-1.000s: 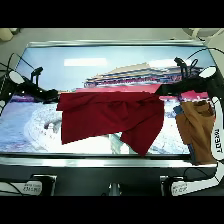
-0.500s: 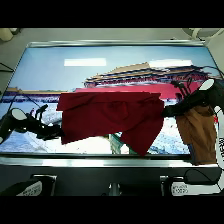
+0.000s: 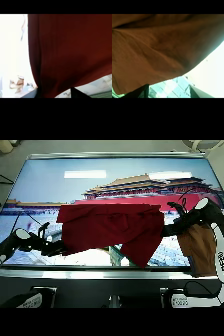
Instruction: Fold the shirts.
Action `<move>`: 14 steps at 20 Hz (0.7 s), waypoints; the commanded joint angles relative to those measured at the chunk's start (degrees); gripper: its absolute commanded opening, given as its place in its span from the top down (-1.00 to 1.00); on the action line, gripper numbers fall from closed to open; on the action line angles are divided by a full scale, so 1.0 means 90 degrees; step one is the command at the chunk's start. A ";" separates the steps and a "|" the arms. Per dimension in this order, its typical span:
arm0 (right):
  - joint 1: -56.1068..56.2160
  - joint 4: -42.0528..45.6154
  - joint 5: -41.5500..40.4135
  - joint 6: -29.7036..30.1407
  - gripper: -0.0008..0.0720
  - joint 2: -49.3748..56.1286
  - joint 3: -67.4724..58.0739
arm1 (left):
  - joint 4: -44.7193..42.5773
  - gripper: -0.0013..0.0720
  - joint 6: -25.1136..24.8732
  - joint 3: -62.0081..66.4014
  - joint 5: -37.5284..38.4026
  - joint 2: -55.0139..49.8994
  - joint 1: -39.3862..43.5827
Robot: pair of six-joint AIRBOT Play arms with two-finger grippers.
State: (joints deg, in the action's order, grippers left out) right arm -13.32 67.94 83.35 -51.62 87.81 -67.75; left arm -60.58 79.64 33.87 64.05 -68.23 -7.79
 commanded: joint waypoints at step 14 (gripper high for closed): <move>0.0002 -0.0279 -0.0284 -0.0175 -0.51 0.0833 0.0032 | -0.0044 0.90 -0.0049 0.0151 -0.0461 -0.0007 0.0002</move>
State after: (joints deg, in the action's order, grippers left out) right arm -13.34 66.35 80.77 -52.69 93.08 -67.48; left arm -61.67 79.24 34.70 59.27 -69.10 -7.73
